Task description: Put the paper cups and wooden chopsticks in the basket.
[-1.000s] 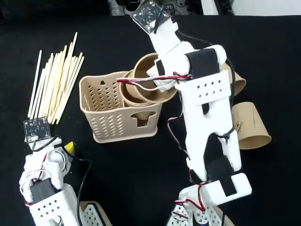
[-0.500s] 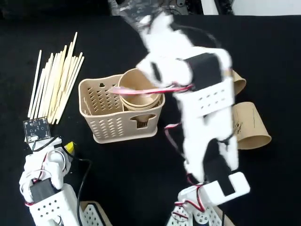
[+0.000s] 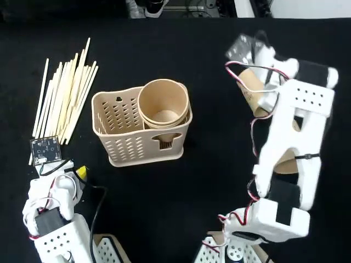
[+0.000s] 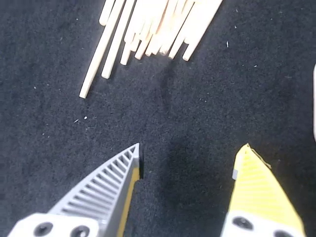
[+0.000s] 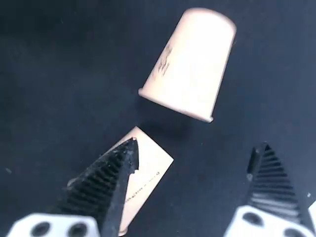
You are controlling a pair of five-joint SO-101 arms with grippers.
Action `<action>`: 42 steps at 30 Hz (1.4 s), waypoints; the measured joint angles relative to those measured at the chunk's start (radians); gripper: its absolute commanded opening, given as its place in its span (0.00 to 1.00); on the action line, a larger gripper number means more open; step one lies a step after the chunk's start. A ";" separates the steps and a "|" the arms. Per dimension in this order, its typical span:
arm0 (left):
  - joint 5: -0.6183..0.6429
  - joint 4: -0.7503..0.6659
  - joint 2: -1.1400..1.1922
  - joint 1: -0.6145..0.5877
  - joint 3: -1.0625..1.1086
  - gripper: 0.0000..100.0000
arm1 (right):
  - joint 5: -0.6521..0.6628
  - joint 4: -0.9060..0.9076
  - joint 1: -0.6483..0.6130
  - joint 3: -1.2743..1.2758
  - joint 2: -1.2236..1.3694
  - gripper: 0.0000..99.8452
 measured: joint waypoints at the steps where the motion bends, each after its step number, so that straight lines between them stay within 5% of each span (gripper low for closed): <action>1: 0.000 0.000 0.000 0.000 0.000 0.30 | 0.023 -0.051 0.012 0.046 0.000 0.36; 8: 0.000 0.000 0.000 0.000 0.000 0.30 | 0.061 -0.519 0.044 0.367 0.061 0.36; 15: 0.000 0.000 0.000 0.000 0.000 0.30 | 0.008 -0.818 0.063 0.358 0.302 0.31; 21: 0.000 0.000 0.000 0.000 0.000 0.30 | -0.005 -0.842 0.064 0.269 0.399 0.01; 30: 0.000 0.000 0.000 0.000 0.000 0.30 | -0.198 -0.810 0.066 0.210 0.379 0.01; 42: 0.000 0.000 0.000 0.000 0.000 0.30 | -0.410 -0.327 0.026 0.114 0.025 0.01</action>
